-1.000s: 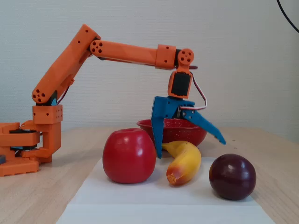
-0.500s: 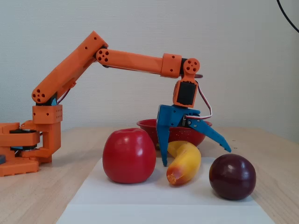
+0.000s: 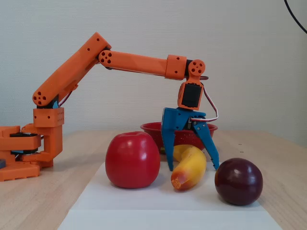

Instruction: Grasp the banana and put it in the red bowl

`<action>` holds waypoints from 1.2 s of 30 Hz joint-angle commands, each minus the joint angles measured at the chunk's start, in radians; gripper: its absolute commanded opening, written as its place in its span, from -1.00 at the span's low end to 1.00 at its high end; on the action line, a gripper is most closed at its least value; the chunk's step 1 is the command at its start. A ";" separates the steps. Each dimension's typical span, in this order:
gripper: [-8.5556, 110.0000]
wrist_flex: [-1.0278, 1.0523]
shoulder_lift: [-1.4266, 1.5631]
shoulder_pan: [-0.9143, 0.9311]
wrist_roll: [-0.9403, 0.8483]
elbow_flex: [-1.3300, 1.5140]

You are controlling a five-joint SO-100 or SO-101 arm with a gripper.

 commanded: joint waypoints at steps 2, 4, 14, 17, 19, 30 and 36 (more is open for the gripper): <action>-0.38 0.003 0.110 -0.006 -0.005 -0.049; -0.51 -0.003 0.129 -0.009 0.002 -0.038; -0.85 -0.003 0.235 -0.018 -0.011 -0.006; -0.85 0.014 0.279 -0.021 -0.009 -0.003; -0.85 0.025 0.318 -0.025 -0.008 0.009; -0.85 0.101 0.483 -0.044 0.017 0.031; -0.85 0.127 0.549 -0.077 0.055 0.025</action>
